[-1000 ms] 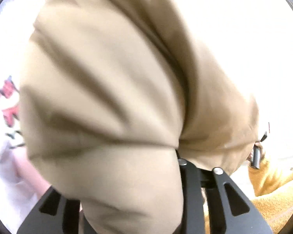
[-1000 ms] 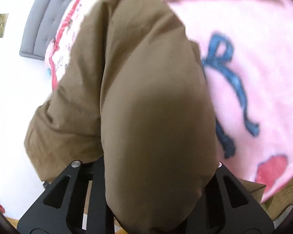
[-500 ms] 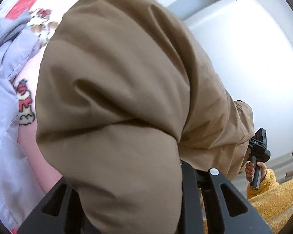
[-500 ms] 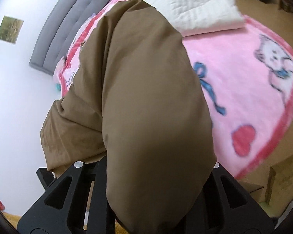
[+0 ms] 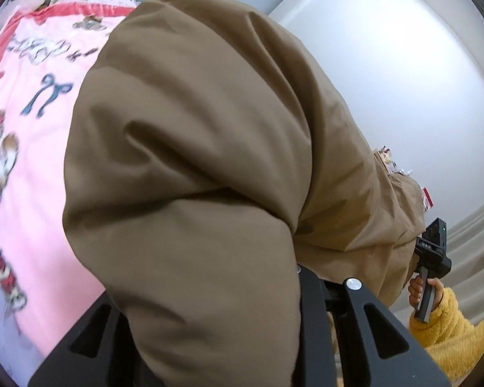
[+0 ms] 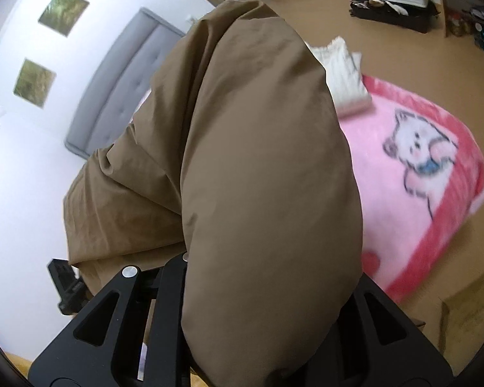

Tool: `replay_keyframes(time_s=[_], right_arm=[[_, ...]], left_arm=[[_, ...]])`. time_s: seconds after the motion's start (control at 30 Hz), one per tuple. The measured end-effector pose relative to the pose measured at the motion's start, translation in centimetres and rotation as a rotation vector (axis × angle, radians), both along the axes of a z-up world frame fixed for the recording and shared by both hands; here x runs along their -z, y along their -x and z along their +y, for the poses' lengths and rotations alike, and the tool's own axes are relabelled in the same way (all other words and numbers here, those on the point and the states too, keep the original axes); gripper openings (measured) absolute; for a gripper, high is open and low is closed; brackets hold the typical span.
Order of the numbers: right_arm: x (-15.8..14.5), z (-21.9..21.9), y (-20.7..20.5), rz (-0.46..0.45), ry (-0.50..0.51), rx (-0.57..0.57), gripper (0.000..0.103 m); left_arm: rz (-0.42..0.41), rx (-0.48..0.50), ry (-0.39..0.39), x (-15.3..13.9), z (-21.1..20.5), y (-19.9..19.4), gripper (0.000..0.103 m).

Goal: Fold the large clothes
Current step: 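Lift the jacket bundle with both grippers and carry it across the bed, then lower the jacket bundle onto the bed and open both grippers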

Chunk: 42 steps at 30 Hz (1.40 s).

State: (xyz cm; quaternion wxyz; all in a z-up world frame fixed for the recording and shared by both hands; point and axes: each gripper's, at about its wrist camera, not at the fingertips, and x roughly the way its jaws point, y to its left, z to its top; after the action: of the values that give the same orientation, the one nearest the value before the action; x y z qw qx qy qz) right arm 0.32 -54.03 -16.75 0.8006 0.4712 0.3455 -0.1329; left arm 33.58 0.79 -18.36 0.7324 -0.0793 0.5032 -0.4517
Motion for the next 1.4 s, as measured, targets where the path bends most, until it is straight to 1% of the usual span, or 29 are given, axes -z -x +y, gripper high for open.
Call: replay_keyframes(time_s=[0.03,0.07,0.13,0.17,0.23,0.27,0.3,0.33,0.4,0.47,0.53,0.57,0.6,0.7,0.77,0.87,0.93,1.0,1.07,1.1,1.13,1.17,1.2,1.23,1.27,1.3,1.33,1.37,1.4], right_arm=[[0.1,-2.3,-0.8,-0.009,0.005,-0.01,0.019],[-0.3,-3.2,-1.3,-0.01,0.015,-0.024,0.019],[-0.3,-7.0,-3.2,-0.021,0.028,-0.058,0.019],[-0.3,-9.1,-4.3,-0.032,0.027,-0.071,0.019],[-0.1,-13.0,-6.2,-0.061,0.027,-0.086,0.019],[-0.7,-14.2,-7.1,-0.065,0.043,-0.093,0.019],[-0.7,-16.1,-8.6,-0.065,0.076,-0.11,0.019],[-0.7,-17.6,-9.5,-0.074,0.085,-0.111,0.019],[-0.6,-19.8,-11.0,-0.097,0.062,-0.099,0.019],[0.1,-22.6,-12.7,-0.116,0.062,-0.075,0.019],[1.3,-25.3,-14.6,-0.117,0.058,-0.039,0.019],[2.1,-26.3,-15.1,-0.11,0.056,-0.028,0.02],[3.2,-27.4,-16.1,-0.093,0.064,-0.013,0.02],[5.5,-29.0,-18.3,-0.042,0.079,-0.012,0.02],[7.5,-30.2,-19.5,-0.032,0.069,-0.002,0.02],[9.7,-31.7,-19.8,-0.046,0.053,0.059,0.021],[12.0,-32.8,-19.9,0.006,0.026,0.113,0.021],[14.3,-33.7,-20.0,0.055,-0.018,0.151,0.024],[16.8,-34.4,-20.2,0.074,-0.082,0.185,0.029],[17.3,-34.5,-20.5,0.075,-0.078,0.187,0.031],[17.8,-34.6,-20.9,0.084,-0.05,0.181,0.036],[18.4,-34.8,-21.3,0.092,-0.043,0.184,0.044],[18.6,-34.8,-21.5,0.097,-0.048,0.189,0.049],[19.1,-34.9,-21.5,0.103,-0.054,0.198,0.058],[19.3,-35.0,-21.4,0.103,-0.055,0.199,0.066],[19.5,-35.2,-21.2,0.103,-0.049,0.201,0.07],[19.4,-35.3,-20.7,0.102,-0.034,0.202,0.076],[19.1,-35.2,-20.3,0.112,-0.011,0.204,0.085],[18.8,-35.3,-19.9,0.134,0.02,0.211,0.092]], left_arm=[[-0.014,-0.001,-0.008,0.2,-1.3,0.0,0.022],[-0.024,0.0,-0.012,0.0,-2.1,0.8,0.022],[-0.031,-0.031,-0.021,-0.7,-7.7,0.6,0.022],[-0.023,-0.044,-0.025,-1.0,-9.5,0.2,0.022],[-0.033,-0.065,-0.043,-1.6,-13.2,-1.2,0.022],[-0.048,-0.074,-0.049,-1.9,-15.5,-2.1,0.022],[-0.06,-0.076,-0.049,-2.1,-17.8,-3.1,0.022],[-0.069,-0.079,-0.051,-2.2,-19.8,-4.2,0.022],[-0.075,-0.081,-0.05,-3.4,-25.7,-6.6,0.022],[-0.084,-0.066,-0.054,-3.1,-29.3,-9.6,0.022],[-0.1,-0.033,-0.072,-2.2,-32.8,-13.0,0.022],[-0.095,-0.02,-0.078,-2.4,-34.6,-14.2,0.022],[-0.089,-0.006,-0.091,-2.0,-36.5,-15.7,0.022],[-0.099,0.025,-0.144,0.6,-40.6,-19.3,0.022],[-0.1,0.039,-0.175,2.5,-43.1,-21.6,0.022],[-0.094,0.054,-0.179,4.6,-45.7,-24.5,0.023],[-0.089,0.071,-0.199,6.2,-46.7,-25.5,0.024],[-0.079,0.085,-0.233,6.6,-48.6,-26.7,0.027],[-0.061,0.093,-0.262,7.1,-49.5,-26.1,0.033],[-0.049,0.084,-0.275,7.9,-49.9,-26.3,0.041],[-0.053,0.083,-0.3,8.2,-50.6,-26.5,0.051],[-0.077,0.092,-0.324,8.9,-50.8,-26.2,0.056],[-0.103,0.086,-0.334,9.4,-50.5,-26.0,0.068],[-0.124,0.062,-0.347,9.6,-50.2,-26.0,0.083],[-0.146,0.042,-0.356,9.7,-49.6,-26.0,0.089],[-0.18,0.032,-0.361,9.5,-48.8,-25.9,0.093],[-0.207,0.032,-0.352,9.4,-48.1,-25.8,0.093],[-0.275,0.032,-0.333,8.4,-46.9,-25.6,0.093],[-0.311,0.037,-0.325,7.8,-46.2,-25.5,0.093]])
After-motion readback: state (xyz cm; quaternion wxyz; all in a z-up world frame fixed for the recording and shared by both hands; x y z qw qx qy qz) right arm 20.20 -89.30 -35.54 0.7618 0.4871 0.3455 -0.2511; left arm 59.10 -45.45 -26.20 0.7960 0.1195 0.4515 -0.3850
